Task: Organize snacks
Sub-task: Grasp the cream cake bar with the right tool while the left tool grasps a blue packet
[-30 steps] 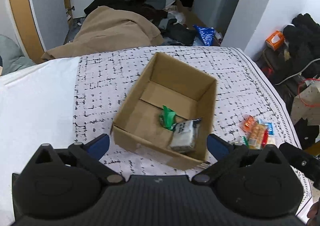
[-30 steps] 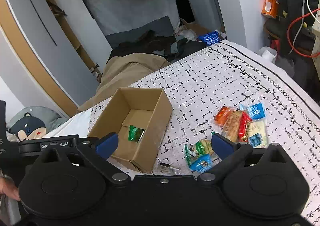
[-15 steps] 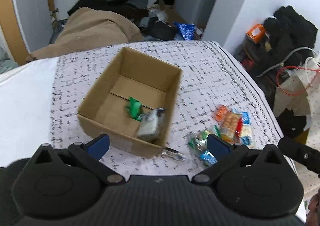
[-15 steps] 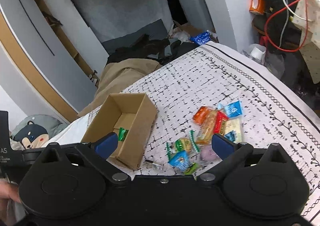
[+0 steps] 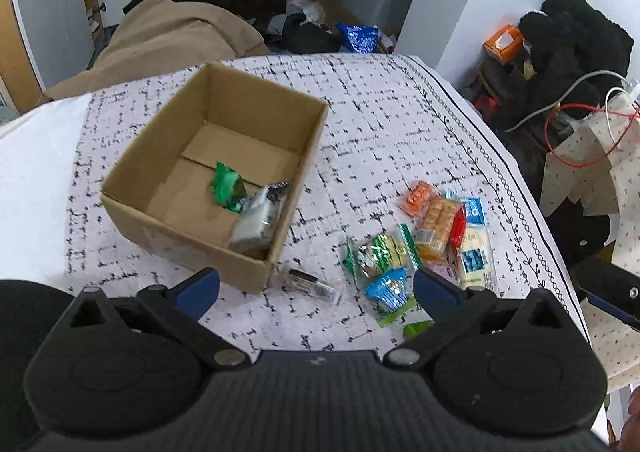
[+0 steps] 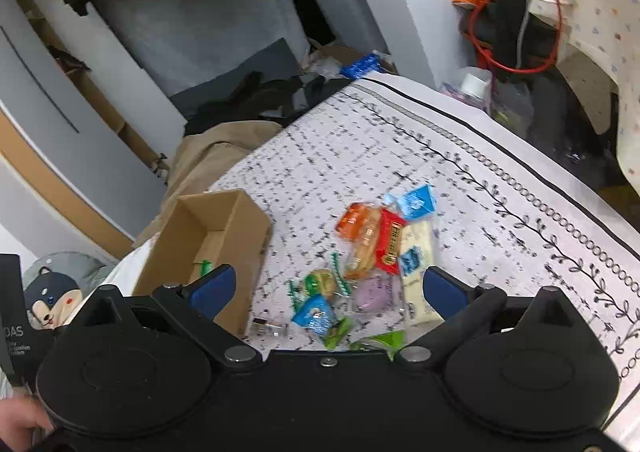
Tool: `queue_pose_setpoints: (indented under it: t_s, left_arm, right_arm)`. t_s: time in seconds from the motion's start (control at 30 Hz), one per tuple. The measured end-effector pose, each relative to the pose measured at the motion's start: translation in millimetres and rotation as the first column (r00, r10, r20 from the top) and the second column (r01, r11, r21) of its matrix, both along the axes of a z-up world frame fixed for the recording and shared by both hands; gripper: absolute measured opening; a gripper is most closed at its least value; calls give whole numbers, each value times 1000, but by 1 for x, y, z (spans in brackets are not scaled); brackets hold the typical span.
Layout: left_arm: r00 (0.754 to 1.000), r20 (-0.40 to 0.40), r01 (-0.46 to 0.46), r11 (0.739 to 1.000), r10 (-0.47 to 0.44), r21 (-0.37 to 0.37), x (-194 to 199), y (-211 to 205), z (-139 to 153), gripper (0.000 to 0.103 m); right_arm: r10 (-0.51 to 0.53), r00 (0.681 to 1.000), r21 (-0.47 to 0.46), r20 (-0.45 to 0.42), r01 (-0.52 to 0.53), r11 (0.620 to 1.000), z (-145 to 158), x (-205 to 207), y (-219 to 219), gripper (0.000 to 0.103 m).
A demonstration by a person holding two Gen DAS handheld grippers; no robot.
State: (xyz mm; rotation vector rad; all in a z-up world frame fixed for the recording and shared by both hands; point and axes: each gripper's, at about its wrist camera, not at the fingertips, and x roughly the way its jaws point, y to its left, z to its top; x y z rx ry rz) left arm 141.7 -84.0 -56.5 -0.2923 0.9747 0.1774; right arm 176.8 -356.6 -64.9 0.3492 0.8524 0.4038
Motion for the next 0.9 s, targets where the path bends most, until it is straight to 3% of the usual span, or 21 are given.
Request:
queue_pose_setpoints:
  t_s: [0.13, 0.4, 0.6, 0.9]
  left_arm:
    - [1000, -7, 13, 1000, -13, -11, 4, -10, -10, 103]
    - [999, -9, 47, 999, -48, -27, 16, -34, -30, 99]
    - [998, -29, 51, 998, -52, -46, 28, -48, -49, 86]
    - [995, -95, 31, 998, -36, -58, 49, -61, -83, 68]
  right_arm:
    - [-52, 998, 11, -36, 53, 999, -10, 7, -9, 96]
    - [-94, 989, 11, -111, 95, 995, -35, 21, -19, 74]
    - [-84, 987, -13, -139, 83, 996, -48, 30, -17, 62]
    - [-82, 979, -19, -187, 80, 997, -69, 44, -22, 54]
